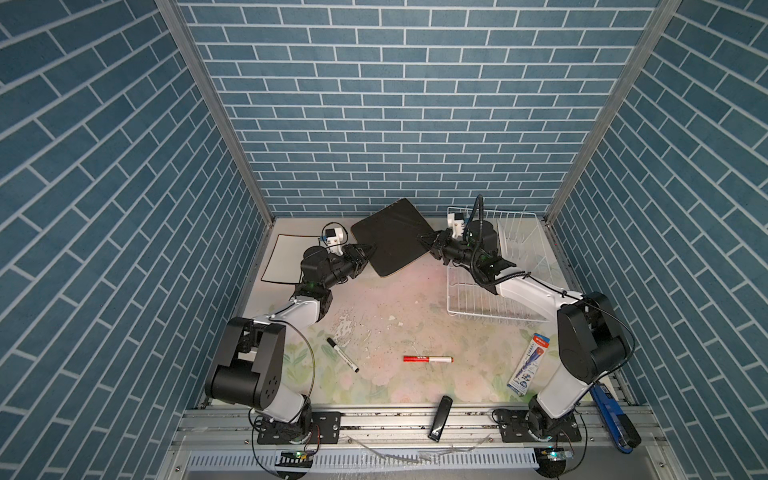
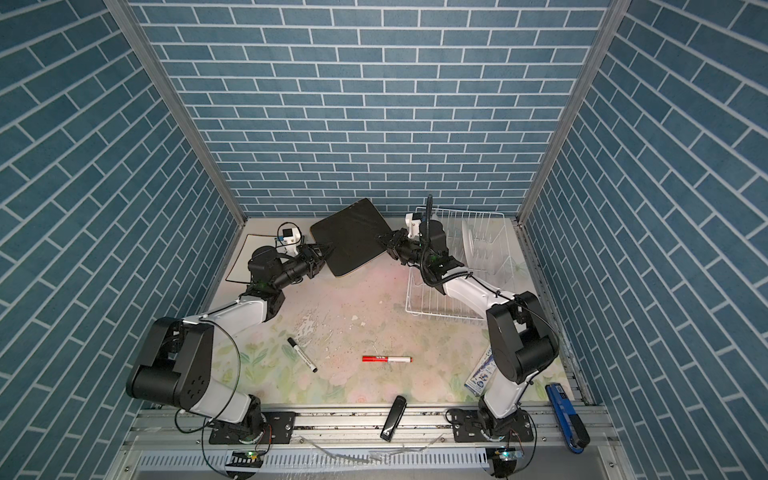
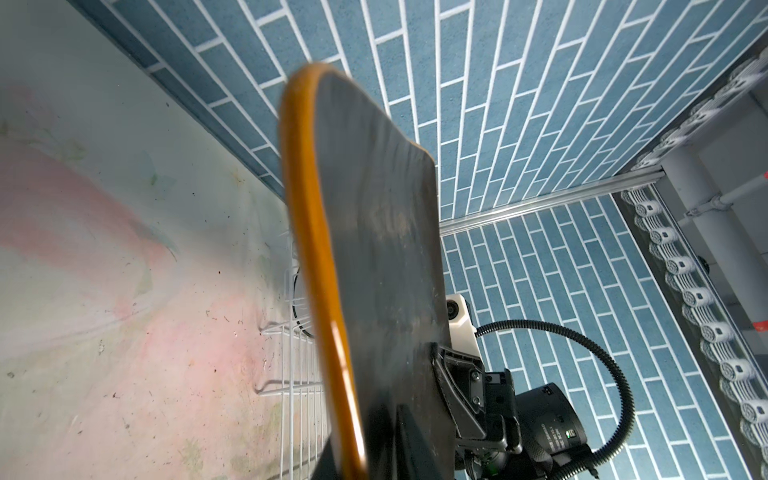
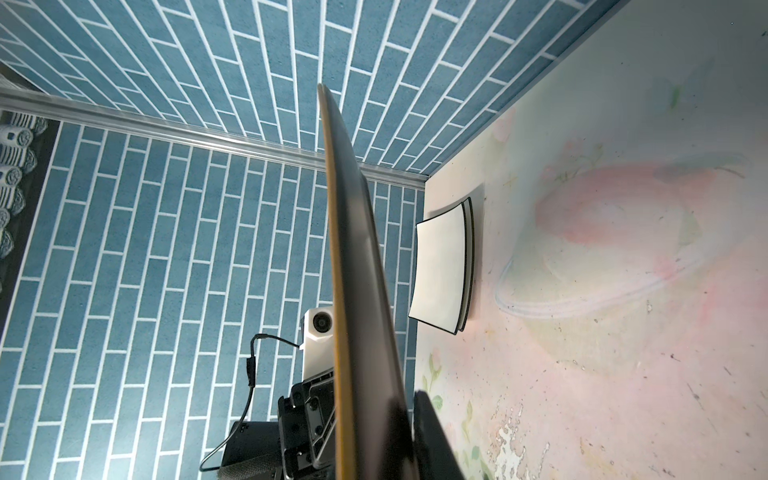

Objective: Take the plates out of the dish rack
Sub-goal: 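Carry the dark plate to the stack with left gripper while right withdraws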

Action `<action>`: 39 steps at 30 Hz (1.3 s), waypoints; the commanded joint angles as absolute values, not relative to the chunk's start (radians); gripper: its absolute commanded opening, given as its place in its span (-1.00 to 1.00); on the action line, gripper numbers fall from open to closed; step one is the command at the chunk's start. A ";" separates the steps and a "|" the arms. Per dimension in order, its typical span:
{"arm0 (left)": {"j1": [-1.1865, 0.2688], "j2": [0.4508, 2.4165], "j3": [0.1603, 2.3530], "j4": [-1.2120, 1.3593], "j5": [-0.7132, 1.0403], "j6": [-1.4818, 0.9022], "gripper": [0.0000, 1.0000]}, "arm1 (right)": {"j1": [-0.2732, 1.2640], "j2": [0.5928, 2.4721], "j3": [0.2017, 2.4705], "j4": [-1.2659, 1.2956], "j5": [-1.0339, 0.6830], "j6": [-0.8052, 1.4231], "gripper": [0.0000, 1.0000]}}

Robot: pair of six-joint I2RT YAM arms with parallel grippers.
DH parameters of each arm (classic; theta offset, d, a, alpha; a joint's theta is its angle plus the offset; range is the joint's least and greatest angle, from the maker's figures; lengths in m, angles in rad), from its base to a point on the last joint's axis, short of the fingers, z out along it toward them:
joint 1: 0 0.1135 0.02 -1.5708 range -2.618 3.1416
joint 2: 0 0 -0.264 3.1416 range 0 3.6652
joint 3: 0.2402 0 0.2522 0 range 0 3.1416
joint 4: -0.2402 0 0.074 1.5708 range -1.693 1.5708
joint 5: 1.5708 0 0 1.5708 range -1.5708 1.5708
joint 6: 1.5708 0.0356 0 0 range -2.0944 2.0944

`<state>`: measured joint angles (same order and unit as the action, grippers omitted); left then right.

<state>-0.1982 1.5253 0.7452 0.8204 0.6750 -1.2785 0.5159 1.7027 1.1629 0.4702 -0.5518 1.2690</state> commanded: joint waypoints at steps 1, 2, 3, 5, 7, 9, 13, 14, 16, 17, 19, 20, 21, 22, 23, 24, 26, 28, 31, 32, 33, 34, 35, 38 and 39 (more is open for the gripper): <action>-0.189 1.527 0.730 0.851 0.688 -1.253 -0.74 | 0.518 1.669 1.170 0.676 -0.602 1.391 -1.00; -0.188 1.525 0.730 0.853 0.689 -1.255 -0.79 | 0.518 1.669 1.170 0.675 -0.603 1.391 -1.00; -0.187 1.525 0.730 0.853 0.689 -1.256 -0.83 | 0.518 1.671 1.170 0.670 -0.603 1.391 -1.00; -0.186 1.522 0.729 0.853 0.688 -1.256 -0.91 | 0.518 1.672 1.170 0.659 -0.604 1.391 -1.00; -0.184 1.521 0.727 0.854 0.689 -1.256 -0.98 | 0.518 1.675 1.170 0.659 -0.608 1.391 -0.79; -0.183 1.519 0.726 0.854 0.687 -1.258 -1.00 | 0.518 1.677 1.171 0.659 -0.612 1.393 -0.40; -0.177 1.516 0.726 0.860 0.687 -1.261 -1.00 | 0.518 1.680 1.171 0.663 -0.615 1.393 0.02; -0.174 1.518 0.724 0.868 0.687 -1.268 -1.00 | 0.518 1.680 1.172 0.664 -0.615 1.393 0.08; -0.167 1.522 0.718 0.891 0.685 -1.284 -1.00 | 0.517 1.680 1.170 0.660 -0.615 1.393 0.18; -0.162 1.525 0.715 0.903 0.685 -1.292 -1.00 | 0.517 1.681 1.172 0.657 -0.615 1.392 0.25; -0.153 1.523 0.709 0.917 0.683 -1.301 -1.00 | 0.517 1.681 1.168 0.651 -0.614 1.392 0.36; -0.147 1.521 0.706 0.919 0.680 -1.303 -1.00 | 0.514 1.681 1.166 0.645 -0.612 1.388 0.40; -0.141 1.519 0.703 0.917 0.676 -1.304 -1.00 | 0.511 1.682 1.165 0.641 -0.614 1.385 0.44; -0.135 1.516 0.701 0.917 0.674 -1.304 -1.00 | 0.506 1.684 1.165 0.637 -0.618 1.381 0.48; -0.127 1.513 0.701 0.915 0.670 -1.304 -1.00 | 0.500 1.684 1.162 0.629 -0.620 1.379 0.53; -0.119 1.505 0.701 0.912 0.668 -1.303 -1.00 | 0.493 1.684 1.159 0.623 -0.621 1.377 0.59; -0.103 1.497 0.701 0.901 0.666 -1.300 -1.00 | 0.484 1.686 1.157 0.615 -0.624 1.371 0.65; -0.084 1.487 0.701 0.893 0.663 -1.294 -1.00 | 0.477 1.686 1.157 0.605 -0.630 1.364 0.70; -0.052 1.474 0.701 0.870 0.655 -1.283 -1.00 | 0.467 1.689 1.161 0.586 -0.633 1.351 0.75; -0.041 1.471 0.701 0.864 0.654 -1.281 -1.00 | 0.463 1.689 1.164 0.578 -0.633 1.346 0.78; -0.029 1.468 0.701 0.861 0.653 -1.280 -1.00 | 0.460 1.689 1.166 0.572 -0.632 1.342 0.80; -0.019 1.466 0.701 0.859 0.653 -1.279 -1.00 | 0.457 1.690 1.169 0.567 -0.631 1.340 0.80; -0.008 1.467 0.701 0.859 0.653 -1.280 -1.00 | 0.453 1.693 1.172 0.565 -0.632 1.338 0.81; 0.023 1.469 0.701 0.859 0.649 -1.278 -1.00 | 0.447 1.698 1.186 0.555 -0.636 1.335 0.83; 0.034 1.470 0.701 0.858 0.645 -1.276 -1.00 | 0.447 1.700 1.192 0.552 -0.637 1.333 0.83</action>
